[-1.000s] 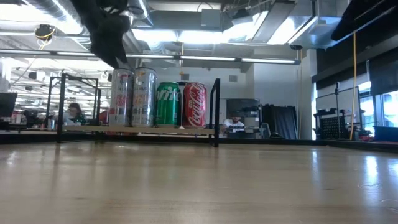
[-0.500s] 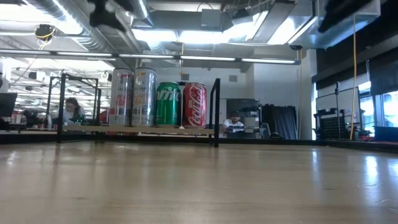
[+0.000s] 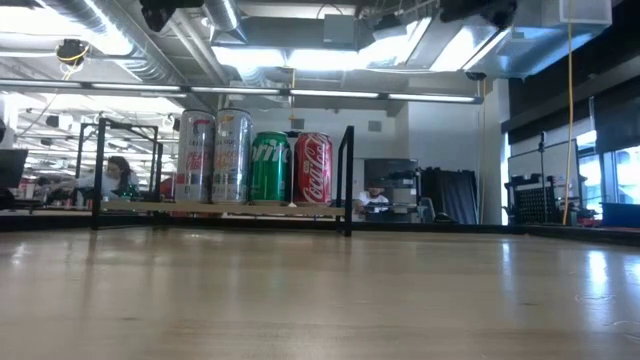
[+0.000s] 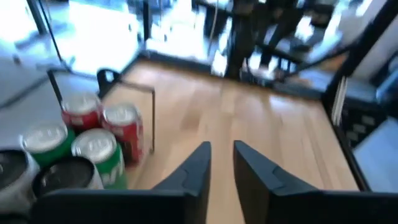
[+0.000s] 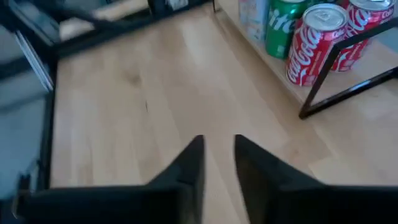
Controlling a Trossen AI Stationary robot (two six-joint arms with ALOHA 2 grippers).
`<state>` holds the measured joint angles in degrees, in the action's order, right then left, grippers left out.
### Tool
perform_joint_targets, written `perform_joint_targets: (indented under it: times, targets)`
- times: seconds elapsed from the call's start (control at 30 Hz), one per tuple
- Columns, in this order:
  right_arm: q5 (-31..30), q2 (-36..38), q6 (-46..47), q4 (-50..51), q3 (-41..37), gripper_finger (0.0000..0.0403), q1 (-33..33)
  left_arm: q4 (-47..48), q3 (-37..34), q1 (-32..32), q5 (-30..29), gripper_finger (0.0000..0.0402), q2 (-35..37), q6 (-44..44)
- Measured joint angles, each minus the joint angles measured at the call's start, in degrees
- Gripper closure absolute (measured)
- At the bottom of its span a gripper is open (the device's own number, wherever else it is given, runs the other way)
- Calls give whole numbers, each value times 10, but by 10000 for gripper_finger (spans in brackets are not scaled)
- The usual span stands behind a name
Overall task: Place canned beverage on shelf
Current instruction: Return to Home Position
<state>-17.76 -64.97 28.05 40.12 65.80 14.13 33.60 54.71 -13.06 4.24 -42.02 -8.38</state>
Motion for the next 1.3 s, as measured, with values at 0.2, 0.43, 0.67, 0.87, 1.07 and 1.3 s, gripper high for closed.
perform_joint_targets:
  times: [0.2, 0.43, 0.67, 0.87, 1.07, 1.3]
  targets:
    - [43, 82, -11, -93, -88, 396, -93, -81, -90, 0, -52, 378, 82, -28]
    - [7, 168, -15, -85, -150, 364, -148, -80, -124, 0, -65, 380, 123, -45]
    - [-85, 183, -68, -112, -164, 359, -173, -142, -150, 0, -50, 380, 124, 20]
    - [10, 273, -179, -238, -280, 358, -189, -338, -271, 0, 34, 380, 134, 43]
    - [96, 389, -206, -353, -412, 358, -229, -437, -380, 0, 57, 380, 149, 33]
    - [90, 477, -113, -404, -484, 358, -258, -450, -447, 0, 54, 380, 196, 1]
